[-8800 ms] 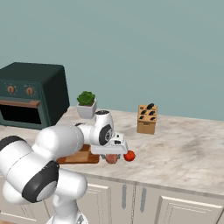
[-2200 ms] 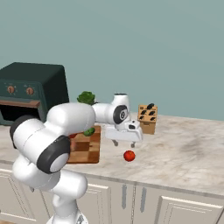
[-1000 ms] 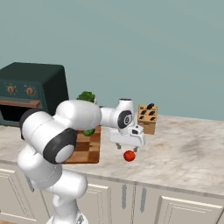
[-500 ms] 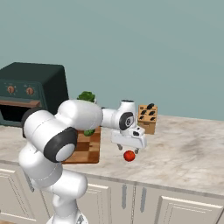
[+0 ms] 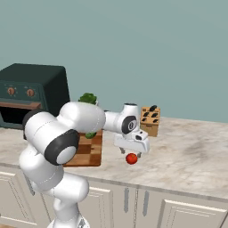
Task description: Place the avocado, onion, tomato, and bell pepper on the cutting board.
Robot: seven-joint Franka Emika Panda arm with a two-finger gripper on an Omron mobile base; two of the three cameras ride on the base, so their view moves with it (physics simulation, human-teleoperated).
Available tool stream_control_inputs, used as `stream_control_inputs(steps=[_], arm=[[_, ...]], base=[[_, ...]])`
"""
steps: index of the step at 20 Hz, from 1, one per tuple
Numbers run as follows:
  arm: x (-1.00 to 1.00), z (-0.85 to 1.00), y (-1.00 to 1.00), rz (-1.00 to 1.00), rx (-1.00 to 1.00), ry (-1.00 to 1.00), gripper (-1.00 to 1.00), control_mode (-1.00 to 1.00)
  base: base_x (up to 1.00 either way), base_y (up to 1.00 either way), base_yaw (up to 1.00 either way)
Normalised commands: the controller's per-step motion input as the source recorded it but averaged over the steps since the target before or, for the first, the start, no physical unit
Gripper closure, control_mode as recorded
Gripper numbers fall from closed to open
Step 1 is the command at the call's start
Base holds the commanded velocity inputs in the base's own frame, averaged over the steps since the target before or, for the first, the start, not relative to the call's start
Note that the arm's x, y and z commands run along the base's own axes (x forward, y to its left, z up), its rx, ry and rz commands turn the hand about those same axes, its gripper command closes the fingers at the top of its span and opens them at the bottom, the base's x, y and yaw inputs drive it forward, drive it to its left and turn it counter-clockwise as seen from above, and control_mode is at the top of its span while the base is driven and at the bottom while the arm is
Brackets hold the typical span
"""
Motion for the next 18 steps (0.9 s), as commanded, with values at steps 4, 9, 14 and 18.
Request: stream_control_inputs(steps=[4, 9, 14, 18], arm=[[-0.04, -0.05, 0.0, -0.02, 0.0, -0.01, -1.0, -1.0], [-0.01, -0.08, 0.0, -0.02, 0.0, 0.0, -1.0, -1.0], [-0.02, -0.14, 0.0, 0.0, 0.0, 0.0, -1.0, -1.0], [-0.04, -0.14, 0.0, 0.0, 0.0, 0.0, -1.0, -1.0]], base=[[0.0, 0.0, 0.0], [0.0, 0.0, 0.0], [0.0, 0.0, 0.0], [0.0, 0.0, 0.0]])
